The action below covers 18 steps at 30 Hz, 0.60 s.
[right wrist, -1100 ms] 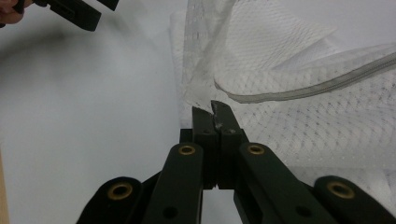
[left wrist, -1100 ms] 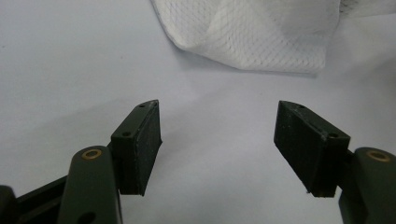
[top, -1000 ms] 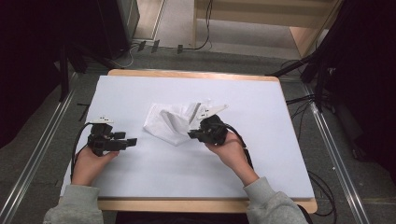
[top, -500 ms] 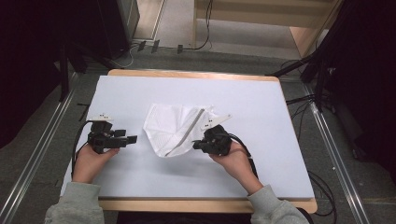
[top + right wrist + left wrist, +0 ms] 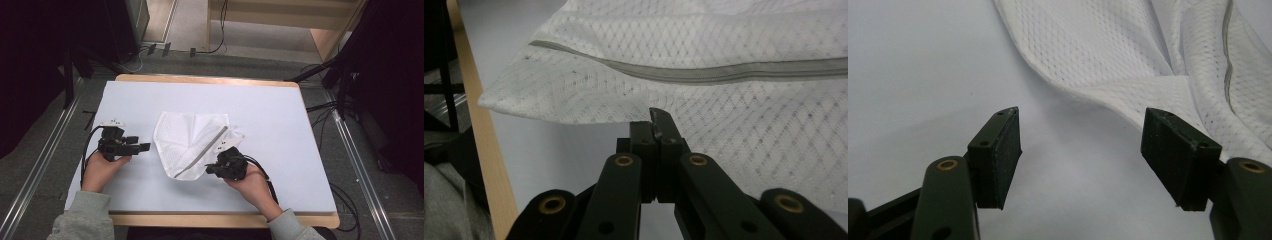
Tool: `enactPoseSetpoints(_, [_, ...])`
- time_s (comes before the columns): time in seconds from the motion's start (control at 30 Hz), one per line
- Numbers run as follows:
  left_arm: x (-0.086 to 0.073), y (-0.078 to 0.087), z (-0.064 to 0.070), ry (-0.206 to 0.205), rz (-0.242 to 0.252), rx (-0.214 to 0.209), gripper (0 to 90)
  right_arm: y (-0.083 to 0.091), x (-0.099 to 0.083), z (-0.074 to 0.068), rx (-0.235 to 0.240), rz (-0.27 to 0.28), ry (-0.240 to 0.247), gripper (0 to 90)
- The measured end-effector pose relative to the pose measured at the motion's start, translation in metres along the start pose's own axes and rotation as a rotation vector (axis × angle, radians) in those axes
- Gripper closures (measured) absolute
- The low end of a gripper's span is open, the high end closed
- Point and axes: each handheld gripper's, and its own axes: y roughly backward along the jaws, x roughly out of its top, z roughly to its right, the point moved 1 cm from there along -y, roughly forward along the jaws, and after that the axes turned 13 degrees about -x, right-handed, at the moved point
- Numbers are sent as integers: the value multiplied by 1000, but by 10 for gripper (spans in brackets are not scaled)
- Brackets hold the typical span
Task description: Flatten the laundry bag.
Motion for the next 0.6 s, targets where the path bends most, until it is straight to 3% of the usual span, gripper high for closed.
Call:
enactPoseSetpoints(0.47, [10,-12,0,-22,-15,-13,335,0,-17,-19,62,-2,-38,900])
enactPoseSetpoints(0.6, [12,-14,0,-26,-21,-18,335,-3,-21,-30,78,-20,-22,900])
